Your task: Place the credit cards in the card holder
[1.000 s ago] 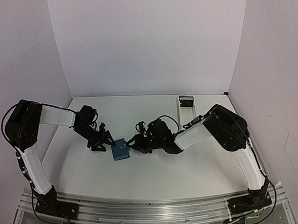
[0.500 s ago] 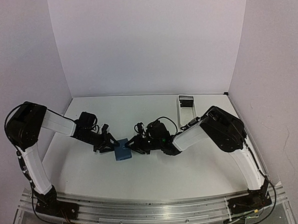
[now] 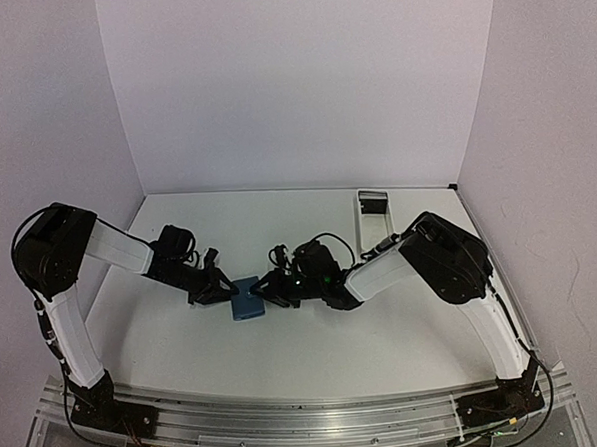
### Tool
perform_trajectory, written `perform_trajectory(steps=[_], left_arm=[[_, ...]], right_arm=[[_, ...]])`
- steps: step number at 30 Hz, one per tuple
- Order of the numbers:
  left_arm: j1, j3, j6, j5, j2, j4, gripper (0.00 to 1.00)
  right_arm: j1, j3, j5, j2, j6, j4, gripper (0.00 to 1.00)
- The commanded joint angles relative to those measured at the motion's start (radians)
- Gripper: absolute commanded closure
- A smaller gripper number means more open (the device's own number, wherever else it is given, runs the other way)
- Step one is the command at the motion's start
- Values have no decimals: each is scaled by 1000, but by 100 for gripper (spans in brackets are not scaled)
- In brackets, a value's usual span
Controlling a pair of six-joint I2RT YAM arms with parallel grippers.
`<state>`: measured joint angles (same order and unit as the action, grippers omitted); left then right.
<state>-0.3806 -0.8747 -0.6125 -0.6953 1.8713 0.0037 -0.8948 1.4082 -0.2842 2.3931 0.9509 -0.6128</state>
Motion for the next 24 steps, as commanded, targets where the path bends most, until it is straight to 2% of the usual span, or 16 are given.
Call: perform_trajectory(steps=[1,4,8,15,24], left_arm=[[-17,41,-37,10,45,-10,76],[-17,45,-70,-2,46,34,76],[-17,42,-86,8,46,30,77],[-17,42,-88,11,43,29,78],[-17,38,-52,19,35,27,78]], right_arm=[[-16,-14,-18,47,23,65,71],[-22,-23,-21,41,27,56,70],[-23,-47,-7,29,29,43,76],[-23,-63,0,15,25,23,100],[-23,-98,32,-26,40,16,98]])
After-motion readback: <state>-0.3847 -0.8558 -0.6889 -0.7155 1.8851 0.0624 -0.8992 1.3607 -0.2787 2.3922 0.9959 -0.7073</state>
